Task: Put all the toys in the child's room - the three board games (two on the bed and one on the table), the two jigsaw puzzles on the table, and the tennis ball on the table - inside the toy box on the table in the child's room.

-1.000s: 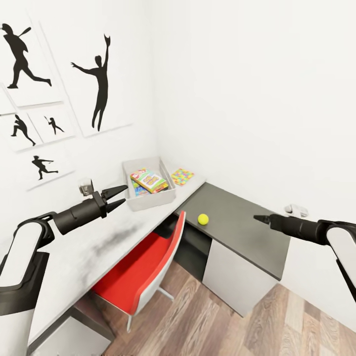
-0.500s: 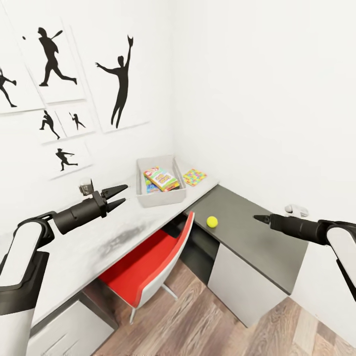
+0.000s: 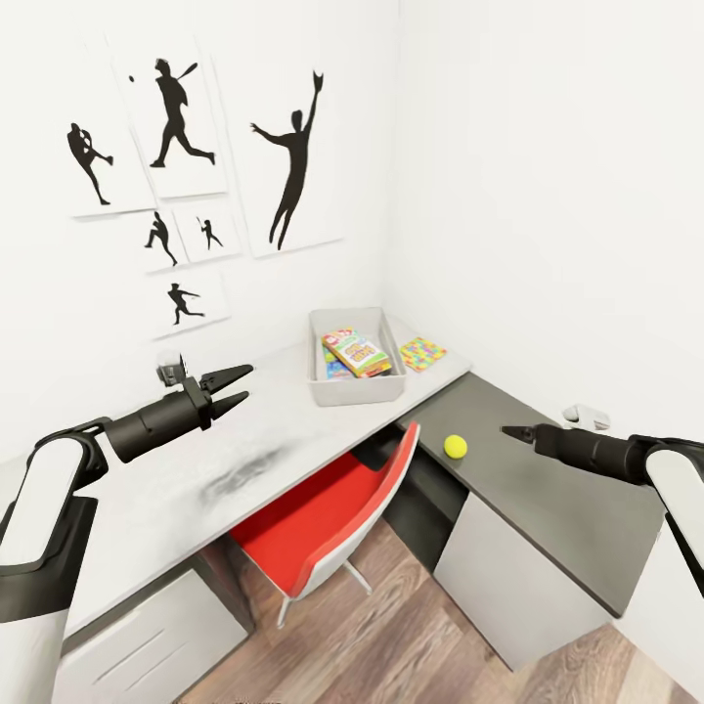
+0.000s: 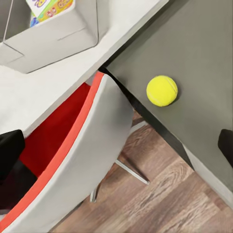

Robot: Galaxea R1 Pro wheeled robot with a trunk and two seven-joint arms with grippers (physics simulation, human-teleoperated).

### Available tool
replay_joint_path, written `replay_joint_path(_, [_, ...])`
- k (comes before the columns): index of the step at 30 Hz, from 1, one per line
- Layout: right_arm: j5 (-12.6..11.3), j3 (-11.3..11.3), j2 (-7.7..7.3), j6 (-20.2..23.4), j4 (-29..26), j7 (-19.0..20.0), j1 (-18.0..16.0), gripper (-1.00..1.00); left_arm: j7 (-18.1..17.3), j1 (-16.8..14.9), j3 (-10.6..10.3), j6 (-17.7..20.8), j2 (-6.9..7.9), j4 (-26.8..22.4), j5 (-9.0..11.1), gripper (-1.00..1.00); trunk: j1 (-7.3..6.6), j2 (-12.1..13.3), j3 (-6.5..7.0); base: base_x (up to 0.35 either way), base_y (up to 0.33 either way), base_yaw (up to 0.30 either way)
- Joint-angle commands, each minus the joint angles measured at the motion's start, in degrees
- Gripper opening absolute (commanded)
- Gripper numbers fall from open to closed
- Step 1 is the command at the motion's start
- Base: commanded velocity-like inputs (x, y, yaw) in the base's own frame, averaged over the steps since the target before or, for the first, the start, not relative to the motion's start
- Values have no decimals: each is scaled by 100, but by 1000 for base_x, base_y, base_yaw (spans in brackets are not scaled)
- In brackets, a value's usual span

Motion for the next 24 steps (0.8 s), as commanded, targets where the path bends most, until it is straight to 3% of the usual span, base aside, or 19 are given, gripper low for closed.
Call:
replay_joint_path(1, [-62, -2, -2, 21, -6, -60, -4, 100, -34, -9, 3, 25, -1, 1, -35, 100, 3, -11, -11, 0, 0, 147])
replay_joint_path(7, [-59, -2, -2, 21, -5, -61, 0, 100, -31, -13, -3, 25, -1, 0, -37, 100, 3, -11, -11, 49, -102, 79])
replay_joint_path(24, [69, 6, 1, 21, 18, -66, 20, 100, -72, -20, 3, 25, 7, 1, -37, 100, 3, -11, -11, 171, -269, 8])
